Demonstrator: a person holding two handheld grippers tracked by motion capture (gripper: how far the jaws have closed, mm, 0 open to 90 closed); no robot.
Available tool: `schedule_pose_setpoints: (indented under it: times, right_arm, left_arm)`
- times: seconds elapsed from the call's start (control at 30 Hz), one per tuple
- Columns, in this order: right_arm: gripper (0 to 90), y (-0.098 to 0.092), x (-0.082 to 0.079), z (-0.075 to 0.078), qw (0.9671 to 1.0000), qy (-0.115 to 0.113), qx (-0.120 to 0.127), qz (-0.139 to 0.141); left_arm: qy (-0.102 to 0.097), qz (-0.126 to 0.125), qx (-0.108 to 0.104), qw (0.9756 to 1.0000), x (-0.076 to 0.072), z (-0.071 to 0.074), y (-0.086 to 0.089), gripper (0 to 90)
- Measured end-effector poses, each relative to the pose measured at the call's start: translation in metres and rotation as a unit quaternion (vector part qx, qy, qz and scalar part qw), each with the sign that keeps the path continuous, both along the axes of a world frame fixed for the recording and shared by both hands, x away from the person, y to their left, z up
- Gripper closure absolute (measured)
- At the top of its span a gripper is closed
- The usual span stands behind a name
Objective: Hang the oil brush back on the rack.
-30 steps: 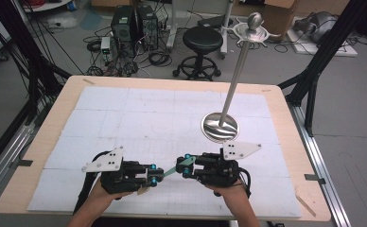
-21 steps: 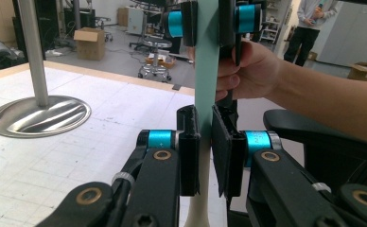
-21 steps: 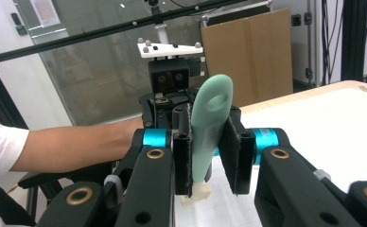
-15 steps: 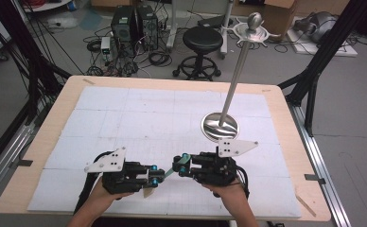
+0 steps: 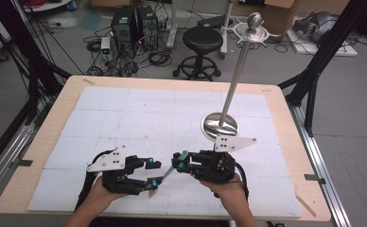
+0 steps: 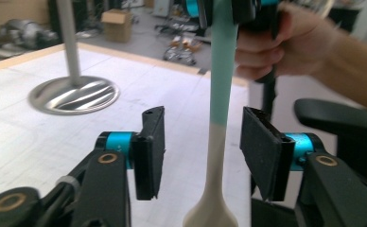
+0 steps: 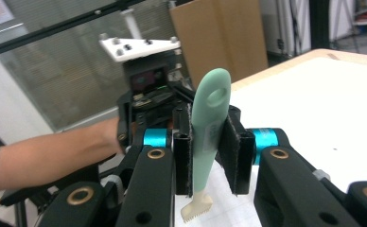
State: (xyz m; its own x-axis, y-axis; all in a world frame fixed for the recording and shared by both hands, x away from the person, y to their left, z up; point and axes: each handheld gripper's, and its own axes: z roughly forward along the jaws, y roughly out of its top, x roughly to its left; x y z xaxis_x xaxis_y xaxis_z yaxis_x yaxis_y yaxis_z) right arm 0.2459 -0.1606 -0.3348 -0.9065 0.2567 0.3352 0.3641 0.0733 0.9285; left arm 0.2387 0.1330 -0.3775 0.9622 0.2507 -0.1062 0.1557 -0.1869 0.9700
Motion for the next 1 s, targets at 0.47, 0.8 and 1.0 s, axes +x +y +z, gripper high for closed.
schedule_pose_setpoints:
  times: [0.47,0.8,1.0]
  right_arm:
    - [76.8,0.007,0.004,0.007,0.9975,0.027,-0.043,-0.049]
    - [76.8,0.01,0.004,0.01,0.9963,0.029,-0.059,-0.054]
    - [76.7,0.012,0.003,0.01,0.9961,0.024,-0.063,-0.056]
  left_arm:
    - [-0.016,0.033,0.068,0.997,0.004,0.004,-0.024,57.9]
    - [-0.006,0.021,0.079,0.9966,0.005,0.001,-0.03,74.0]
    - [-0.005,0.014,0.08,0.9967,0.005,0.001,-0.029,81.2]
